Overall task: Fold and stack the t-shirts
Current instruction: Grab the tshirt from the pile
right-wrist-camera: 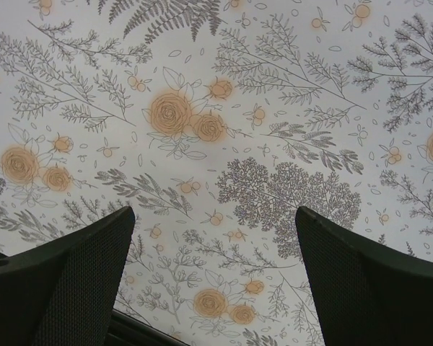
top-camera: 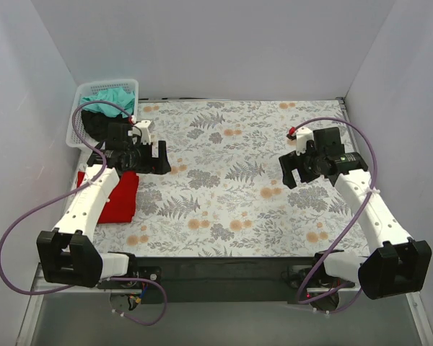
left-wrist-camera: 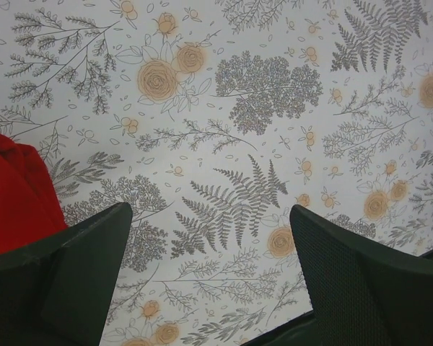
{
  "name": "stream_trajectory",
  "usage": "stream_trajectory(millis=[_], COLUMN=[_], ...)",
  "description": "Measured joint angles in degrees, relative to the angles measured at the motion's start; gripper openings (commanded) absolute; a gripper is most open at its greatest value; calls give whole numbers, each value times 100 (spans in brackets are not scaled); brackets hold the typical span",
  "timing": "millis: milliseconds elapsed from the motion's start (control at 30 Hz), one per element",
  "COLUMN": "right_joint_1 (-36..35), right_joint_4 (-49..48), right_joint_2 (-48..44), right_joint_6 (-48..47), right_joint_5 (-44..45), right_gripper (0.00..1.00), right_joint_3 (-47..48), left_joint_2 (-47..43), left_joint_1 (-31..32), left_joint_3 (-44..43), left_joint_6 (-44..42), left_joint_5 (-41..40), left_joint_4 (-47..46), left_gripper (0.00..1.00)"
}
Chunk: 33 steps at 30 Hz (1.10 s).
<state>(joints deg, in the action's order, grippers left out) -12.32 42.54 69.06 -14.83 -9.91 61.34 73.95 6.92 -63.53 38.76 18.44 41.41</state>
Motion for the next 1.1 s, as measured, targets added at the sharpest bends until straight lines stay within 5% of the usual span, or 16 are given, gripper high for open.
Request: stream_trajectory(millis=[233,267,333,433,667,1100], right_joint_1=[243,302,400,426,433,433], right_joint_4=[-251,-304,-378,-367,-278,-114], right_joint_2=[-188,-205,-232,-146,411,1606], right_joint_6=[313,319,321,267,149,39], right_joint_5=[72,39,-31,-205,-444,-841], right_gripper=[98,98,98,98,98,98], right_joint_3=[-42,-61,-109,-111,186,538], left_joint_2=[37,177,824,2083,4568,6594], left_joint_1=[11,24,37,-66,-1327,-2044], left_joint_3=[-138,-350,-1379,-3206,-6452,-6924], left_joint_6=[332,326,212,13,-203,-586], left_joint_5=[203,247,264,240,94,-514], left_joint_4=[-168,-94,275,382,297,-1646], left_gripper=[91,73,73,91,92,93])
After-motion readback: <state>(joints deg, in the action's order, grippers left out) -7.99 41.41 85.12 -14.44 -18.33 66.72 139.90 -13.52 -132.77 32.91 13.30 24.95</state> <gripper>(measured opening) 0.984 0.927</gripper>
